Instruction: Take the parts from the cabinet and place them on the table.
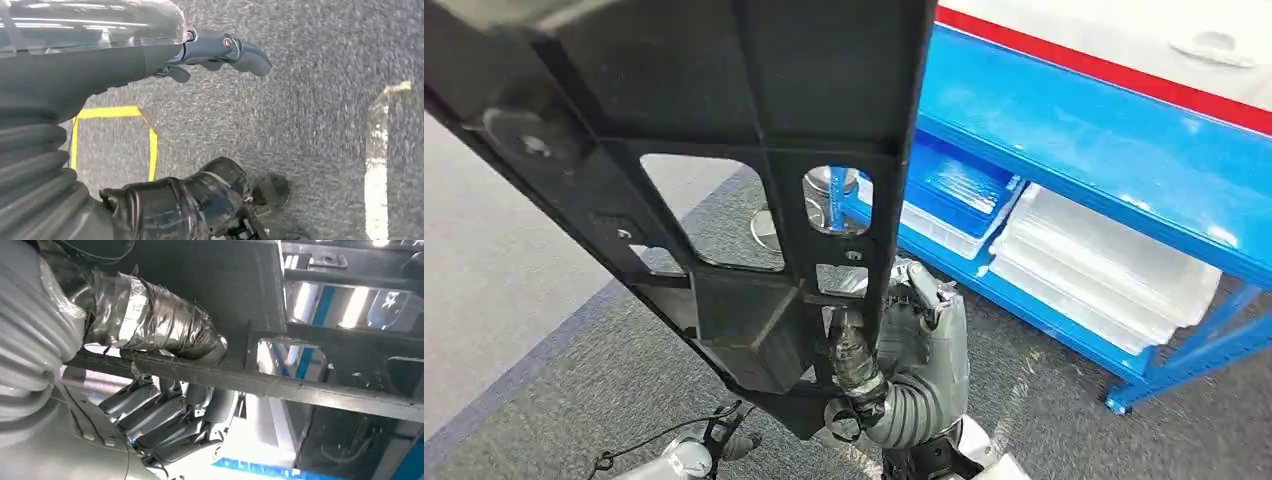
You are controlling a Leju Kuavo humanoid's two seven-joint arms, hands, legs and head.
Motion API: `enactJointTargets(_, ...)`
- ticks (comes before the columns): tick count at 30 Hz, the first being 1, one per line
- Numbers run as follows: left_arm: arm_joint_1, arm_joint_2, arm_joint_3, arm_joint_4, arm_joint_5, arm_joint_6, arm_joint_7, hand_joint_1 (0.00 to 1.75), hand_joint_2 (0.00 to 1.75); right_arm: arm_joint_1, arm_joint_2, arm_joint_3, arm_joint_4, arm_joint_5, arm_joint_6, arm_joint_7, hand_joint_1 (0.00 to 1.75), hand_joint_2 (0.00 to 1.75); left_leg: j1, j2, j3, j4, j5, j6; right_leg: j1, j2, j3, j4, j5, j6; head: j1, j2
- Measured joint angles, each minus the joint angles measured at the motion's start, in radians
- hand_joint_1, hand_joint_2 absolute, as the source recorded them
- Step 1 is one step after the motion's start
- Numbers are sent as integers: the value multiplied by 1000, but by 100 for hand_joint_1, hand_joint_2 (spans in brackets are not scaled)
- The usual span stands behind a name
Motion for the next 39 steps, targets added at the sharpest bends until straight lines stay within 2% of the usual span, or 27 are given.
enactJointTargets(1, 1, 0, 0, 0, 29, 16, -12, 0, 175, 5, -1, 0, 0, -19, 20, -10, 161, 175, -7, -7, -12, 13, -4, -7, -2, 31, 5, -17, -19, 4, 0, 0)
enactJointTargets(2, 6, -1, 1, 0, 64, 30, -22, 0, 175, 11, -2, 0, 0, -35, 42, -22, 161, 175, -6, -17, -18, 15, -3, -11, -2, 14, 5, -16, -13, 0, -2, 0)
enactJointTargets(4, 29, -6, 13, 0, 146, 73, -55, 0, 175, 14, -4, 0, 2, -100, 80, -52, 161, 175, -1, -28, -19, 7, 4, -22, 5, 3, 4, -15, -10, -7, -1, 0)
enactJointTargets(5, 40, -7, 18, 0, 174, 90, -63, 0, 175, 14, -4, 0, 3, -121, 88, -62, 161, 175, -1, -37, -21, 8, 5, -24, -1, -7, 5, -20, -7, -13, -2, 0)
enactJointTargets(6, 52, -12, 26, 0, 186, 102, -70, 0, 175, 13, -4, 0, 3, -138, 93, -70, 161, 175, -3, -16, -28, 19, -4, -27, -6, -21, 7, -24, -5, -19, -1, 0)
enactJointTargets(7, 54, -18, 30, 0, 191, 104, -74, 0, 175, 14, -4, 0, 3, -144, 96, -71, 161, 175, -6, 22, -43, 51, -29, -33, -7, -31, 8, -24, -5, -22, -15, 0)
enactJointTargets(8, 53, -21, 30, 0, 191, 105, -75, 0, 175, 14, -4, 0, 4, -153, 101, -73, 161, 175, -2, 45, -72, 113, -63, -40, -5, -45, 7, -24, -5, -26, -18, 0)
enactJointTargets(10, 56, -27, 38, 0, 190, 103, -68, 0, 175, 14, -4, 0, 9, -182, 116, -86, 161, 175, 3, 62, -140, 258, -124, -48, -1, -71, 5, -24, -6, -28, -19, 0)
enactJointTargets(11, 60, -28, 42, 0, 182, 93, -62, 0, 175, 14, -4, 0, 13, -190, 122, -93, 161, 175, 4, 64, -158, 298, -131, -49, -1, -82, 5, -24, -7, -29, -18, 0)
enactJointTargets(12, 66, -27, 43, 0, 173, 82, -59, 0, 175, 14, -4, 0, 16, -193, 123, -102, 161, 175, 4, 65, -151, 288, -114, -49, 0, -94, 5, -24, -7, -29, -19, 0)
enactJointTargets(14, 71, -20, 43, 0, 165, 59, -58, 0, 175, 11, 1, 0, 22, -187, 119, -108, 161, 175, 4, 73, -77, 151, -39, -43, 0, -114, 8, -24, -9, -28, -19, 0)
enactJointTargets(15, 71, -16, 43, 0, 162, 53, -61, 0, 175, 7, 5, 0, 22, -179, 114, -107, 161, 175, 1, 94, -27, 60, -1, -37, 1, -123, 10, -24, -10, -27, -19, 0)
enactJointTargets(16, 68, -13, 43, 0, 158, 49, -64, 0, 175, 4, 10, 0, 22, -172, 109, -104, 161, 175, -8, 143, -1, 1, -13, -32, 2, -131, 12, -28, -11, -26, -18, 0)
enactJointTargets(17, 66, -7, 44, 0, 156, 44, -68, 0, 175, 2, 11, 0, 23, -166, 100, -100, 161, 175, -16, 152, -1, -6, -7, -22, 10, -141, 15, -31, -9, -20, -18, 0)
enactJointTargets(20, 67, 9, 44, 0, 143, 23, -79, 0, 175, 3, 11, 0, 24, -147, 75, -89, 161, 175, -20, 116, -6, -13, -4, -8, 9, -168, 28, -48, -6, -4, -20, 0)
enactJointTargets(21, 71, 15, 44, 0, 138, 16, -82, 0, 175, 4, 11, 0, 24, -140, 70, -84, 161, 175, -6, 104, 18, -36, 9, 0, 11, -157, 32, -47, -12, 5, -19, 0)
enactJointTargets(23, 71, 15, 44, 0, 134, 2, -88, 0, 175, 5, 7, 0, 24, -132, 61, -86, 161, 175, -3, 85, 27, -48, 14, 0, 4, -63, 12, 4, -47, 11, -10, 0)
enactJointTargets(26, 69, 20, 44, 0, 131, -4, -90, 0, 175, 16, -4, 0, 24, -125, 59, -82, 161, 175, -6, 52, 21, -41, 16, 10, 9, -51, -96, 211, -131, 9, -5, 0)
enactJointTargets(27, 70, 21, 44, 0, 131, -4, -90, 0, 175, 19, -7, 0, 24, -121, 56, -79, 161, 175, -6, 37, 19, -37, 15, 10, 9, -50, -107, 225, -120, 9, -4, 0)
enactJointTargets(28, 71, 21, 44, 0, 130, -4, -89, 0, 175, 20, -10, 0, 24, -118, 52, -76, 161, 175, -6, 23, 18, -32, 13, 10, 9, -50, -98, 198, -91, 8, -4, 0)
enactJointTargets(30, 75, 22, 44, 0, 127, -8, -87, 0, 175, 19, -13, 0, 24, -105, 45, -66, 161, 175, -2, -6, 15, -14, 3, 2, 2, -34, -32, 47, 0, 9, -4, 0)
enactJointTargets(31, 74, 22, 44, 0, 122, -12, -84, 0, 175, 19, -15, 0, 24, -96, 43, -64, 161, 175, 1, -17, 9, -1, -3, -5, -4, 3, -8, -13, 5, 9, -4, 0)
enactJointTargets(32, 72, 27, 44, 0, 116, -19, -84, 0, 175, 20, -16, 0, 23, -88, 42, -60, 161, 175, -5, -27, -6, 16, -10, -14, -4, 29, -2, -22, -8, 11, -3, 0)
enactJointTargets(35, 78, 37, 44, 0, 97, -38, -86, 0, 175, 32, -21, -2, 13, -59, 44, -47, 161, 175, 3, -50, -14, 9, -4, -25, 3, -2, -5, -15, -4, -8, -5, 0)
enactJointTargets(36, 81, 46, 44, 0, 96, -41, -89, 0, 175, 32, -23, -3, 10, -52, 44, -45, 161, 175, 4, -55, -22, 11, -5, -27, -7, -14, -4, -19, -1, -16, -5, 0)
enactJointTargets(38, 84, 45, 44, -1, 94, -47, -93, 0, 175, 36, -23, -6, 5, -41, 44, -45, 161, 175, -1, 31, -44, 71, -42, -38, -4, -32, 1, -22, -2, -25, -18, 0)
enactJointTargets(39, 82, 45, 44, -1, 94, -47, -94, 0, 175, 39, -24, -7, 2, -37, 44, -46, 161, 175, 2, 50, -78, 139, -77, -44, -2, -42, 1, -22, -4, -27, -17, 0)
